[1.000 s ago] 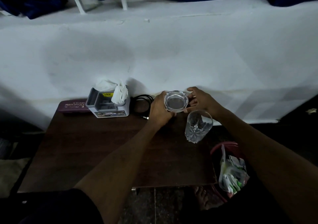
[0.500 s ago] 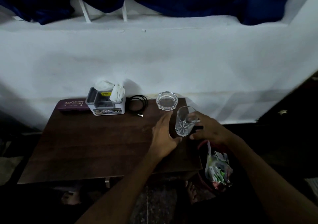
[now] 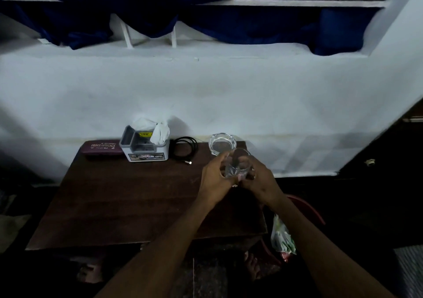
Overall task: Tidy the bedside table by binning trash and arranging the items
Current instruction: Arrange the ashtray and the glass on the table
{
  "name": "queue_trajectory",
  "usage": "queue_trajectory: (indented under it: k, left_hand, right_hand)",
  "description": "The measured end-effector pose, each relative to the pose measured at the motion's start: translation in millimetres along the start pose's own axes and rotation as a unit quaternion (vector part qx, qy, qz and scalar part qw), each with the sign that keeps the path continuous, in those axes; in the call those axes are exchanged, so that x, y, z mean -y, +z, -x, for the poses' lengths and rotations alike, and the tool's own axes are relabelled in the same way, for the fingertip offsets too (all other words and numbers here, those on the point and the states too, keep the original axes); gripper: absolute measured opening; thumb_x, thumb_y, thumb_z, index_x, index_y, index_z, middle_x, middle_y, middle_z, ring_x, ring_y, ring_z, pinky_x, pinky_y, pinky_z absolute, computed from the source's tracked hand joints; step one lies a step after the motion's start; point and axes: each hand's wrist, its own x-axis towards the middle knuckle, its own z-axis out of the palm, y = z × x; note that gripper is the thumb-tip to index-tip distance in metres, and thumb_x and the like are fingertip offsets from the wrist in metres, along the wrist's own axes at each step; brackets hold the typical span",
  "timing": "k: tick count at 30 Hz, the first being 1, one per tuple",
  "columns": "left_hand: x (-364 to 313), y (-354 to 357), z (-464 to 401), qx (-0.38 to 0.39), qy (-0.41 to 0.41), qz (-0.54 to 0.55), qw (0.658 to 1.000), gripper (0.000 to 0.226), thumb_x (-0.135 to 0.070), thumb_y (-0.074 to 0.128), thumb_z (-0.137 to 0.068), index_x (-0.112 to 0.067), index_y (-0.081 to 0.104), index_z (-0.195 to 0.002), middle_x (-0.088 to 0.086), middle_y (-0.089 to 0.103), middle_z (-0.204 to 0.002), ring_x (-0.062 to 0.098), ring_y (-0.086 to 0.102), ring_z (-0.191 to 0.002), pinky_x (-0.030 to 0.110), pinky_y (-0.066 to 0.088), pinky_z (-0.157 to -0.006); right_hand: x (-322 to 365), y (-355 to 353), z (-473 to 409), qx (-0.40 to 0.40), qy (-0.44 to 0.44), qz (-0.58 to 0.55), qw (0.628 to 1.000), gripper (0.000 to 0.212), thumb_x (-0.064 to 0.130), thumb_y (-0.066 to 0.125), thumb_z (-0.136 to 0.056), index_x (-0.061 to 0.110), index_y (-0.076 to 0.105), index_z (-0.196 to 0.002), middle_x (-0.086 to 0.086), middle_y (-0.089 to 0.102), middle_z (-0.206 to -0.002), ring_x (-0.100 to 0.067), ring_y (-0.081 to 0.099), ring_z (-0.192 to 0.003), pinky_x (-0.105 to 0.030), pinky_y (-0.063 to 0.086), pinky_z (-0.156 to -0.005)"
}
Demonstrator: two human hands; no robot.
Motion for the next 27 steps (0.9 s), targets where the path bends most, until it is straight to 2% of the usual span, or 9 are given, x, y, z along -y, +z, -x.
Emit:
queue_trajectory:
  k: [2, 5, 10, 12, 16, 22, 27]
  left_hand:
    - [0, -9, -8, -0.007, 0.007, -0.001, 1.0, 0.074, -0.015, 0.096, -0.07, -0.024, 0.068, -0.138, -0.004, 0.076, -0.126, 0.012, 0.074, -0.115, 0.04, 0.063, -0.099]
    - [-3, -22, -27, -0.013, 0.022, -0.014, 1.0, 0.072, -0.006, 0.095, -0.069, -0.023, 0.069, -0.133, -0.006, 0.077, -0.119, 0.012, 0.076, -0.107, 0.041, 0.064, -0.097]
    - [-13, -38, -69, -0.002, 0.015, -0.017, 1.0, 0.075, 0.007, 0.091, -0.069, -0.012, 0.066, -0.137, 0.01, 0.075, -0.125, 0.028, 0.075, -0.114, 0.05, 0.062, -0.1]
    - [-17, -44, -84, 0.002, 0.007, -0.013, 1.0, 0.073, 0.006, 0.091, -0.071, -0.012, 0.066, -0.136, 0.013, 0.073, -0.127, 0.031, 0.073, -0.116, 0.052, 0.061, -0.1]
    - [-23, -50, -107, -0.005, 0.004, -0.015, 1.0, 0.068, 0.0, 0.093, -0.07, -0.014, 0.068, -0.132, 0.011, 0.075, -0.121, 0.028, 0.074, -0.114, 0.048, 0.061, -0.101]
    - [-14, -51, -126, -0.002, -0.011, -0.014, 1.0, 0.067, -0.001, 0.093, -0.072, -0.014, 0.068, -0.132, 0.011, 0.075, -0.122, 0.028, 0.073, -0.115, 0.047, 0.06, -0.104]
    - [-2, -45, -130, 0.003, -0.024, -0.018, 1.0, 0.064, -0.002, 0.093, -0.072, -0.012, 0.069, -0.131, 0.011, 0.075, -0.122, 0.028, 0.074, -0.114, 0.046, 0.059, -0.105]
  right_hand:
    - [9, 3, -8, 0.001, -0.014, 0.005, 1.0, 0.054, 0.01, 0.083, -0.085, 0.018, 0.063, -0.134, -0.002, 0.075, -0.123, -0.02, 0.074, -0.111, -0.047, 0.059, -0.101]
    - [24, 5, -25, -0.014, -0.012, 0.006, 1.0, 0.059, 0.012, 0.084, -0.085, 0.012, 0.06, -0.14, -0.012, 0.074, -0.127, -0.031, 0.073, -0.115, -0.052, 0.056, -0.102]
    - [44, 0, -55, -0.031, -0.007, 0.005, 0.999, 0.06, 0.012, 0.087, -0.082, 0.01, 0.059, -0.135, -0.013, 0.075, -0.121, -0.03, 0.075, -0.109, -0.052, 0.058, -0.099]
    - [50, -3, -68, -0.024, -0.01, 0.006, 1.0, 0.061, 0.011, 0.087, -0.082, 0.008, 0.055, -0.134, -0.015, 0.073, -0.122, -0.032, 0.074, -0.109, -0.053, 0.057, -0.099]
    - [55, -6, -90, -0.023, -0.029, 0.023, 0.999, 0.056, 0.015, 0.085, -0.085, 0.004, 0.054, -0.13, -0.018, 0.072, -0.122, -0.036, 0.074, -0.109, -0.057, 0.058, -0.097]
    - [47, -1, -110, -0.019, -0.023, 0.023, 0.999, 0.059, 0.012, 0.088, -0.082, 0.004, 0.055, -0.131, -0.015, 0.07, -0.125, -0.033, 0.073, -0.112, -0.053, 0.058, -0.099]
    - [38, 5, -115, -0.018, -0.017, 0.027, 0.999, 0.053, 0.012, 0.083, -0.087, 0.004, 0.055, -0.131, -0.018, 0.07, -0.125, -0.036, 0.073, -0.111, -0.056, 0.057, -0.099]
